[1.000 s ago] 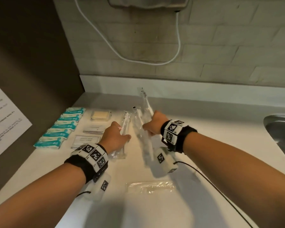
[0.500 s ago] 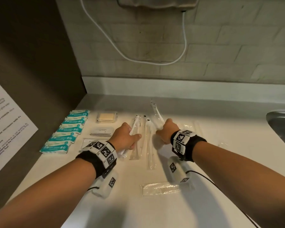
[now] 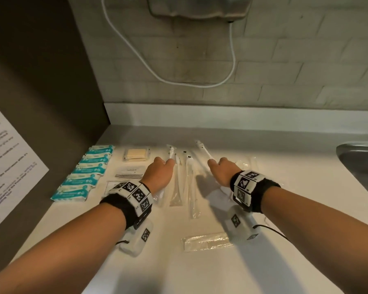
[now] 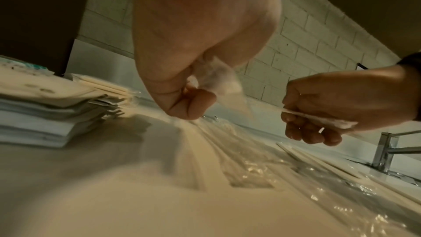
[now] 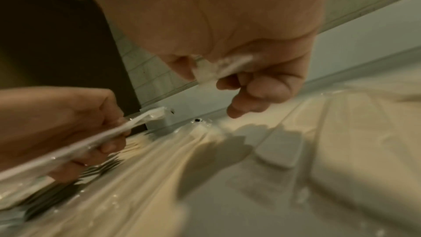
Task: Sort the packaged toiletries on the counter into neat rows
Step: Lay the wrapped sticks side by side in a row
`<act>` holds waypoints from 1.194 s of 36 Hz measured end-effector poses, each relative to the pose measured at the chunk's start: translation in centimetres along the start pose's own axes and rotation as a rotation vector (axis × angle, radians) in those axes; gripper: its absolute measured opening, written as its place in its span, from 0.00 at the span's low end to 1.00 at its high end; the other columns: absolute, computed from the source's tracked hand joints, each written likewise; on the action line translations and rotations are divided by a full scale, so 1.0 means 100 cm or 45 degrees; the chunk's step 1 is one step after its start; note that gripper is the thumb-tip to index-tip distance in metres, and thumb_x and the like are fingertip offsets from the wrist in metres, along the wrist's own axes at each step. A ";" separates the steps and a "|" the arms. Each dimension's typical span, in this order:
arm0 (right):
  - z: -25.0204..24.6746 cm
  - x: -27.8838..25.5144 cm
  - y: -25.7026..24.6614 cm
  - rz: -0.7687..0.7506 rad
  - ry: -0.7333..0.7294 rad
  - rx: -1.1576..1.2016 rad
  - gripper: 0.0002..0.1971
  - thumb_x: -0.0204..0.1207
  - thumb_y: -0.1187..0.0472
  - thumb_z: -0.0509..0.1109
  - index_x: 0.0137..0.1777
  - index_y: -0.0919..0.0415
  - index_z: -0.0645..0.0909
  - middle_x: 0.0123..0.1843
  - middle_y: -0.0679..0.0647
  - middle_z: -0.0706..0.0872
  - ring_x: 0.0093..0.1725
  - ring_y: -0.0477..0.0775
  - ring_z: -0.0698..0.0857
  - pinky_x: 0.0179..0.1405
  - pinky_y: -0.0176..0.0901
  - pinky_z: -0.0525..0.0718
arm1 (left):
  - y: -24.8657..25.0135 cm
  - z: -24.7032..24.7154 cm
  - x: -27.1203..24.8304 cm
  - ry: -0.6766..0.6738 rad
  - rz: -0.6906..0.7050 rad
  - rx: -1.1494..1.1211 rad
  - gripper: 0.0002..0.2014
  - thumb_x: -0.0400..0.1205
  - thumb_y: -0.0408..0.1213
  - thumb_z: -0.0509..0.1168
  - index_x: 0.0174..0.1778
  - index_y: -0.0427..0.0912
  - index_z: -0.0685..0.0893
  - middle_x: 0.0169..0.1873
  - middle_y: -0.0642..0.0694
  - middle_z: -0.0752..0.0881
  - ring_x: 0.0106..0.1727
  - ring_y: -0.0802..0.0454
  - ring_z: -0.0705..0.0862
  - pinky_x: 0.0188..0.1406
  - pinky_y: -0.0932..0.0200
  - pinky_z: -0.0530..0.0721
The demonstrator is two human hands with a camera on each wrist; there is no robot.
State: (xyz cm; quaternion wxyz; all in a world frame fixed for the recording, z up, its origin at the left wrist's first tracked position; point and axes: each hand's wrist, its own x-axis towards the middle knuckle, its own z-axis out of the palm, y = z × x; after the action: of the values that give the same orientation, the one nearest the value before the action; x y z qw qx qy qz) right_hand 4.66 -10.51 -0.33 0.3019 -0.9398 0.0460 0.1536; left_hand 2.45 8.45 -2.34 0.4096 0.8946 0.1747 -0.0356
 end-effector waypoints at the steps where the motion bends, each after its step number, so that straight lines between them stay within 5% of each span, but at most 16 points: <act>1: 0.002 -0.001 -0.002 0.001 -0.014 0.002 0.24 0.84 0.50 0.50 0.66 0.70 0.72 0.63 0.66 0.81 0.54 0.64 0.80 0.51 0.49 0.76 | 0.000 0.000 0.000 -0.009 -0.013 0.013 0.20 0.86 0.46 0.52 0.64 0.33 0.73 0.54 0.40 0.82 0.51 0.44 0.80 0.46 0.53 0.74; 6: 0.009 0.002 -0.004 0.127 0.017 0.016 0.15 0.84 0.61 0.54 0.65 0.70 0.71 0.56 0.64 0.82 0.47 0.61 0.79 0.42 0.45 0.73 | -0.007 0.001 0.003 0.006 -0.024 0.122 0.14 0.84 0.39 0.58 0.61 0.35 0.76 0.53 0.41 0.82 0.48 0.45 0.79 0.40 0.56 0.73; 9: 0.010 0.005 0.000 0.136 -0.020 -0.008 0.15 0.83 0.64 0.57 0.66 0.72 0.72 0.62 0.67 0.83 0.58 0.65 0.84 0.43 0.46 0.75 | -0.012 0.000 0.005 0.044 -0.002 0.182 0.10 0.82 0.35 0.62 0.56 0.35 0.81 0.54 0.39 0.85 0.48 0.45 0.81 0.45 0.54 0.79; 12: 0.010 0.005 0.001 0.121 -0.072 -0.008 0.11 0.81 0.65 0.63 0.59 0.70 0.74 0.58 0.68 0.86 0.50 0.64 0.88 0.41 0.47 0.85 | -0.015 0.000 0.007 0.069 0.028 0.235 0.13 0.80 0.35 0.65 0.59 0.37 0.84 0.57 0.40 0.86 0.55 0.43 0.84 0.54 0.53 0.81; 16: 0.015 0.006 0.004 0.153 -0.122 0.029 0.21 0.76 0.65 0.71 0.64 0.68 0.68 0.54 0.63 0.87 0.50 0.64 0.89 0.52 0.57 0.89 | -0.017 -0.003 0.008 0.115 0.057 0.198 0.16 0.79 0.37 0.68 0.63 0.42 0.85 0.59 0.43 0.87 0.57 0.45 0.85 0.54 0.57 0.81; 23: 0.009 0.007 0.011 -0.006 -0.058 -0.191 0.13 0.78 0.60 0.67 0.58 0.67 0.81 0.54 0.62 0.88 0.49 0.60 0.88 0.45 0.47 0.85 | -0.021 -0.005 0.006 0.147 0.039 0.139 0.16 0.80 0.38 0.68 0.64 0.43 0.86 0.58 0.43 0.88 0.56 0.46 0.86 0.52 0.59 0.79; 29: 0.000 0.006 0.009 -0.116 0.087 -0.163 0.12 0.75 0.58 0.69 0.56 0.61 0.76 0.48 0.57 0.85 0.45 0.58 0.86 0.44 0.47 0.86 | -0.013 -0.009 0.003 0.198 0.128 0.288 0.19 0.80 0.36 0.66 0.68 0.48 0.85 0.57 0.42 0.89 0.54 0.43 0.87 0.50 0.56 0.83; 35: 0.006 0.001 0.003 -0.210 0.060 -0.343 0.16 0.74 0.62 0.70 0.59 0.59 0.71 0.45 0.54 0.82 0.42 0.56 0.85 0.37 0.45 0.84 | -0.006 0.002 -0.001 0.128 0.214 0.575 0.19 0.81 0.33 0.63 0.68 0.47 0.85 0.68 0.45 0.80 0.63 0.43 0.84 0.60 0.53 0.82; 40: 0.022 0.001 0.000 -0.251 -0.046 -0.454 0.09 0.79 0.60 0.65 0.55 0.63 0.77 0.52 0.57 0.83 0.49 0.58 0.85 0.44 0.44 0.83 | -0.008 0.010 -0.007 -0.022 0.198 0.689 0.22 0.82 0.41 0.63 0.74 0.46 0.79 0.71 0.44 0.74 0.68 0.44 0.80 0.64 0.54 0.78; 43: 0.023 0.002 0.000 -0.268 -0.071 -0.443 0.14 0.83 0.57 0.59 0.56 0.67 0.82 0.55 0.59 0.85 0.54 0.58 0.86 0.49 0.43 0.82 | -0.009 0.006 -0.009 -0.113 0.195 0.706 0.26 0.83 0.45 0.61 0.80 0.46 0.73 0.73 0.41 0.71 0.71 0.43 0.77 0.69 0.52 0.75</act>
State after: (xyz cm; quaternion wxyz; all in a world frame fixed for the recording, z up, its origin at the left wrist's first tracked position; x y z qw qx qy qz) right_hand 4.30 -9.15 -2.15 0.1505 -0.9728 -0.0881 0.1528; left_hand 1.38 8.32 -3.20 0.1580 0.9807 0.0722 -0.0902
